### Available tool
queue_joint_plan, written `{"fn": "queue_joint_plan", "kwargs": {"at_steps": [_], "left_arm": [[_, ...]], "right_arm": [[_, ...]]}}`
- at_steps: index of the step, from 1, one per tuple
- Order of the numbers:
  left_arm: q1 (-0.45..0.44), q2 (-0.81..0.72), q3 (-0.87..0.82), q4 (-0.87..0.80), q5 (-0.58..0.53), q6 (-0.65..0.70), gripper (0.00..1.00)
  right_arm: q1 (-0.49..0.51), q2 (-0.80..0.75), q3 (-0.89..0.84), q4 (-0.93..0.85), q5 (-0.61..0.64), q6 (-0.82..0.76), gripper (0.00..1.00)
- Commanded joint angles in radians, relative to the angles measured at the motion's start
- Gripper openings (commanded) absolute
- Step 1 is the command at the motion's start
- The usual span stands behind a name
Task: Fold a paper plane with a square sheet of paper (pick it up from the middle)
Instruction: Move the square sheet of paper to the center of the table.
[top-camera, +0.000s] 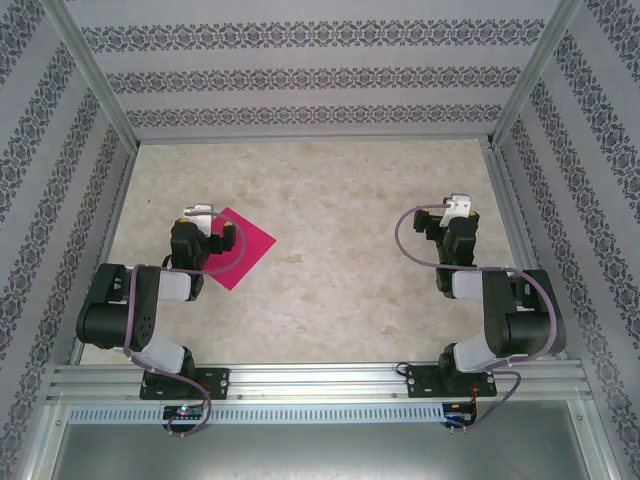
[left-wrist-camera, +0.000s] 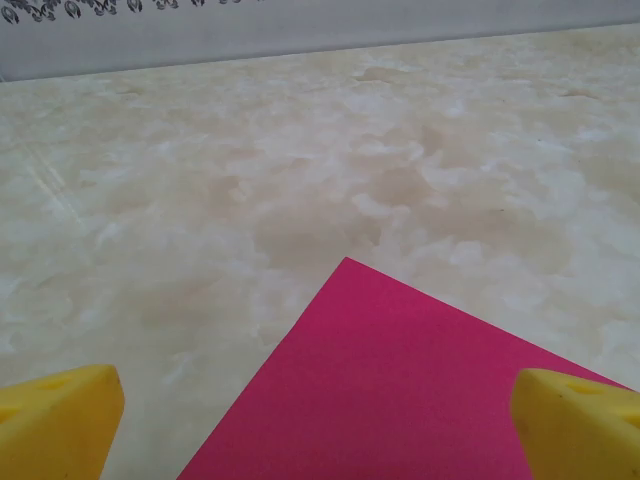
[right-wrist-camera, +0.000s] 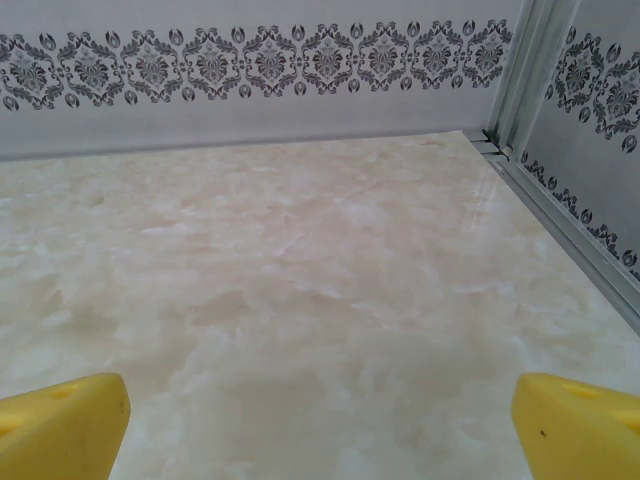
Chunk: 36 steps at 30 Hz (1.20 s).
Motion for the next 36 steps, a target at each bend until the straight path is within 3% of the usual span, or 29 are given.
{"fn": "queue_joint_plan", "kwargs": {"at_steps": [1,20,23,29,33,36], "left_arm": [[-0.007,0.006,0.016,0.049,-0.010,0.012,1.00],[-0.007,0.004,0.013,0.055,-0.011,0.011,1.00],[-0.007,-0.037,0.009,0.030,-0.083,-0.018,1.00],[-0.007,-0.200,0.121,-0.314,-0.254,-0.105,1.00],[-0.007,-0.242,0.256,-0.582,-0.268,-0.259,1.00],[-0.007,-0.244,0.380,-0.829,-0.205,-0.382,1.00]], "right_arm": [[-0.007,0.005,-0.007,0.032,-0.023,-0.003,0.98],[-0.008,0.003,-0.013,0.042,-0.026,-0.004,0.98],[0.003,-0.040,-0.015,0.020,-0.021,-0.018,0.98],[0.075,-0.271,0.090,-0.358,0.107,0.004,0.98],[0.111,-0.361,0.250,-0.720,0.141,0.237,0.98],[0.120,-0.333,0.383,-0.983,0.123,0.433,0.98]]}}
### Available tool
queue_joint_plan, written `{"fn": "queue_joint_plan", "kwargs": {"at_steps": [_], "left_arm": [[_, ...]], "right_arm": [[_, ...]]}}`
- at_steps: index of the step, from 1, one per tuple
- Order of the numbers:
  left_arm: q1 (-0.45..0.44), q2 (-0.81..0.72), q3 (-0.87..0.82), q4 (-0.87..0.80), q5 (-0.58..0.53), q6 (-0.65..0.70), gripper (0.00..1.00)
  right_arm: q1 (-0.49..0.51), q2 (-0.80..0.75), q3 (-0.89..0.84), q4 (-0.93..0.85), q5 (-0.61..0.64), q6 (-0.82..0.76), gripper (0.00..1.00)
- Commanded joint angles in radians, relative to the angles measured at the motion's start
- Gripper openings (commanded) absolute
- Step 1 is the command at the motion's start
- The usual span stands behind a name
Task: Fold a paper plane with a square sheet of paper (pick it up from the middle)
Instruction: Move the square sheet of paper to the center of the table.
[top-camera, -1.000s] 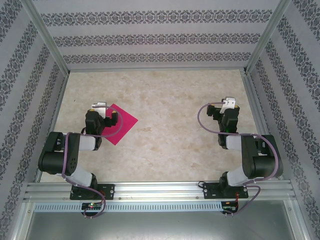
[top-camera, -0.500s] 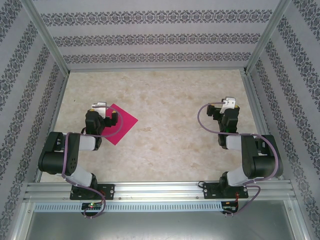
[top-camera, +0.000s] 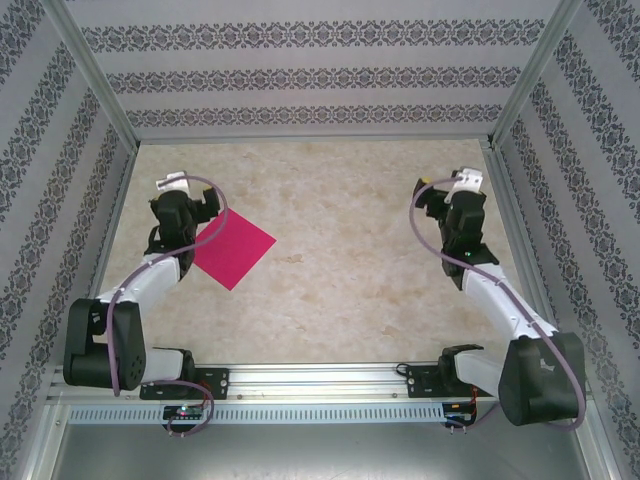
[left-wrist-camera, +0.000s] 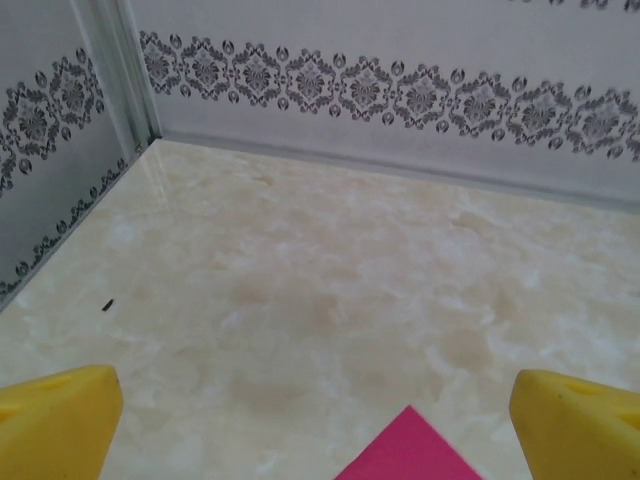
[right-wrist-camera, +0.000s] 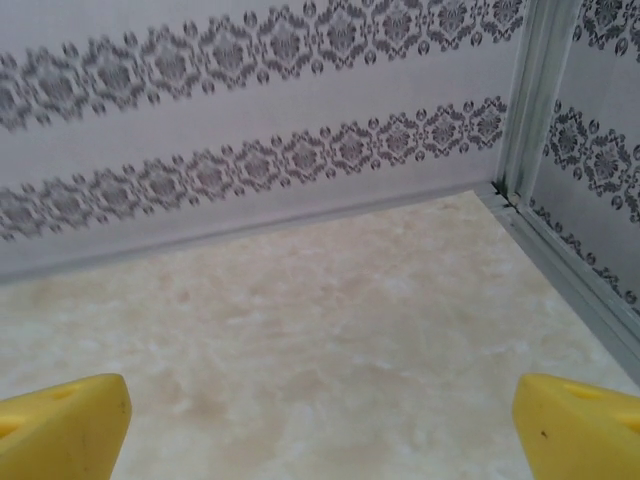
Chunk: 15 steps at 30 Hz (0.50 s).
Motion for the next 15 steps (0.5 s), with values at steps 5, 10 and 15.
{"fn": "queue_joint_plan", "kwargs": {"at_steps": [5,10,15], "left_arm": [[-0.008,0.021,0.200,-0.495,0.198,-0.231,1.00],[-0.008,0.039,0.286,-0.634,0.202,-0.296,1.00],[0.000,0.041,0.329,-0.711,0.160,-0.313,1.00]], "right_arm": [[0.149,0.156,0.228,-0.481,-0.055,0.283,0.98],[0.412,0.347,0.383,-0.532,0.023,0.235,0.98],[0.614,0.587,0.589,-0.584,0.062,0.205,0.98]]}}
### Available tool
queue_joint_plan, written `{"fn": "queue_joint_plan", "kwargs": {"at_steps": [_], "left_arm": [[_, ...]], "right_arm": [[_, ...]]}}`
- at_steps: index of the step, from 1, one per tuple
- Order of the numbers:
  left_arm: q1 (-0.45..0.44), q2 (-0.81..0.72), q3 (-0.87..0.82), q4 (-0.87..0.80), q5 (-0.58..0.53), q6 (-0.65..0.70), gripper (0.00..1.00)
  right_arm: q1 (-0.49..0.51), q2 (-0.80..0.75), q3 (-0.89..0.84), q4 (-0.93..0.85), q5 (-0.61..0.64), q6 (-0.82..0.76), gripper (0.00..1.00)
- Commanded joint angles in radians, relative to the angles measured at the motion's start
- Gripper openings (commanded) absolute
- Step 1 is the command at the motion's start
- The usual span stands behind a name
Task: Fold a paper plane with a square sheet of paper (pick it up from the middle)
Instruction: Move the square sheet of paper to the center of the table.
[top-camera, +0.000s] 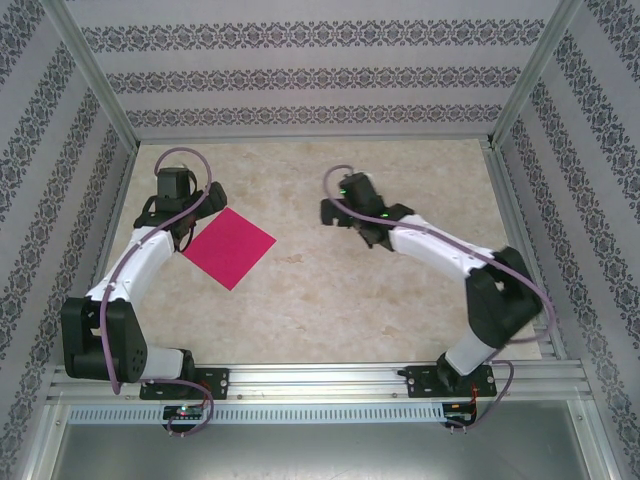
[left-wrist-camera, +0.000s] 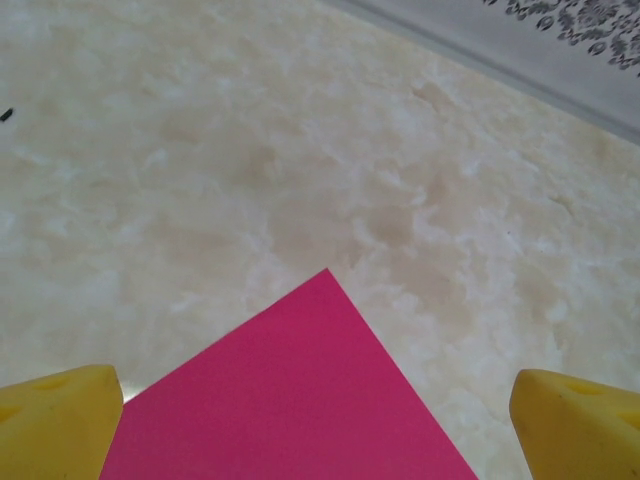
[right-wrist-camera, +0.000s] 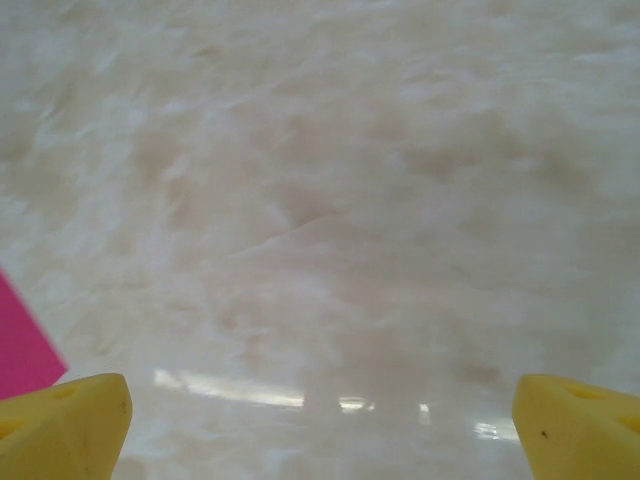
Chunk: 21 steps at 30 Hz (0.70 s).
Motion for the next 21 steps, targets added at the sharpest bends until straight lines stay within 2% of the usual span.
{"fn": "queue_joint_plan", "kwargs": {"at_steps": [1,9,21], "left_arm": [[0.003,-0.002,0.037,-0.109,-0.011,-0.048,1.00],[0.082,-0.028,0.046,-0.136,0.008,-0.120,1.00],[0.131,-0.031,0.058,-0.138,0.054,-0.163,1.00]], "right_arm": [[0.105,0.134,0.144,-0.076,0.048,-0.024,0.98],[0.270,0.508,0.564,-0.255,0.058,-0.074,0.98],[0.313,0.873,1.069,-0.488,0.061,-0.094,0.98]]}}
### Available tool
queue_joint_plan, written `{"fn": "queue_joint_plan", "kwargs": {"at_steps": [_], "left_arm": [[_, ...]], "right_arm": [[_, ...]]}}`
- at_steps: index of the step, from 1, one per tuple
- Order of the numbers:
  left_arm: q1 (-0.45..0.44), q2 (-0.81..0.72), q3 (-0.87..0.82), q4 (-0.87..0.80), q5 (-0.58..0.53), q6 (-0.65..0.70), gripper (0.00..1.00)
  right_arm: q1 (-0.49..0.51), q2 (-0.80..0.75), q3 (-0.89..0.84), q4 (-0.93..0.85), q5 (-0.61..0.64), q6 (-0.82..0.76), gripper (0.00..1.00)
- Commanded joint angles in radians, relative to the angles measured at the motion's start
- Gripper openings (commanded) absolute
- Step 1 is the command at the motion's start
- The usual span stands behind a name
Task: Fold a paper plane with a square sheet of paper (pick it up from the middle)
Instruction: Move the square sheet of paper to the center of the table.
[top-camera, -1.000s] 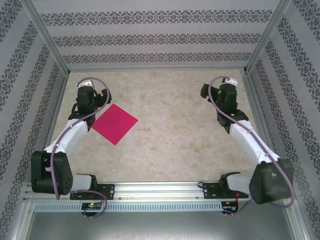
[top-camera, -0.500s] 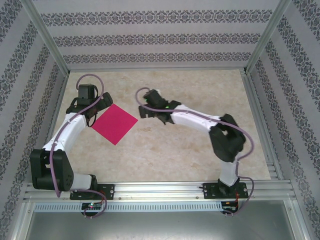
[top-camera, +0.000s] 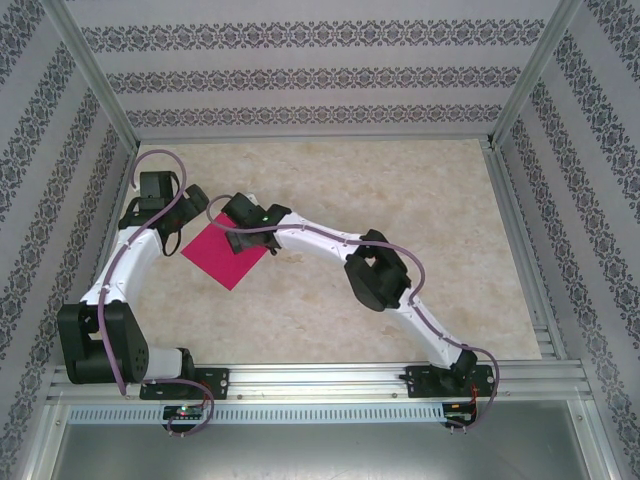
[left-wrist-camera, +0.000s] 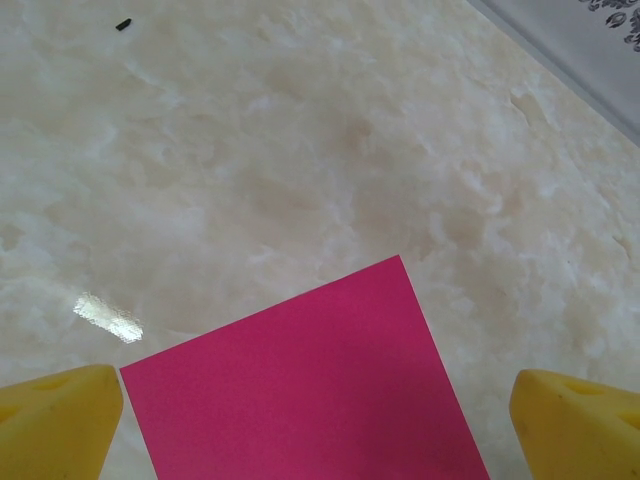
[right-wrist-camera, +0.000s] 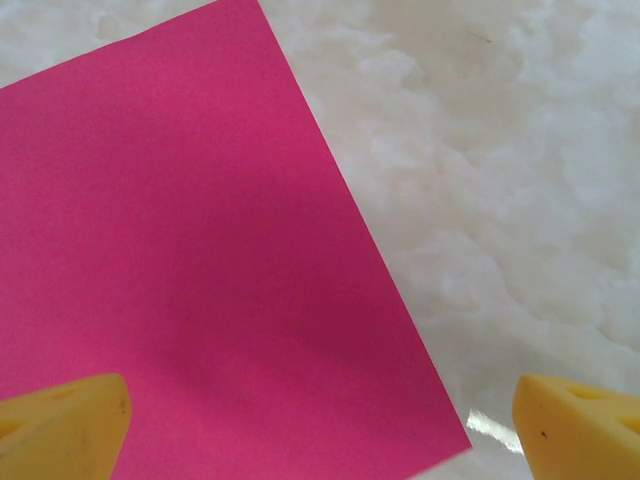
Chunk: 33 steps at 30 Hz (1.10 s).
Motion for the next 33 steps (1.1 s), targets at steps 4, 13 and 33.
{"fn": "queue_joint_plan", "kwargs": {"at_steps": [4,13,33], "left_arm": [[0.014,0.002,0.054,-0.018,0.032,-0.016,1.00],[0.015,0.023,0.078,-0.034,0.042,0.010,1.00],[0.014,0.039,0.070,-0.016,0.098,0.002,1.00]], "right_arm": [[0.001,0.090,0.107,-0.140,0.042,-0.032,0.98],[-0.037,0.024,-0.068,-0.172,0.077,-0.045,0.98],[-0.200,-0.667,-1.177,-0.107,0.030,0.348,0.98]]}}
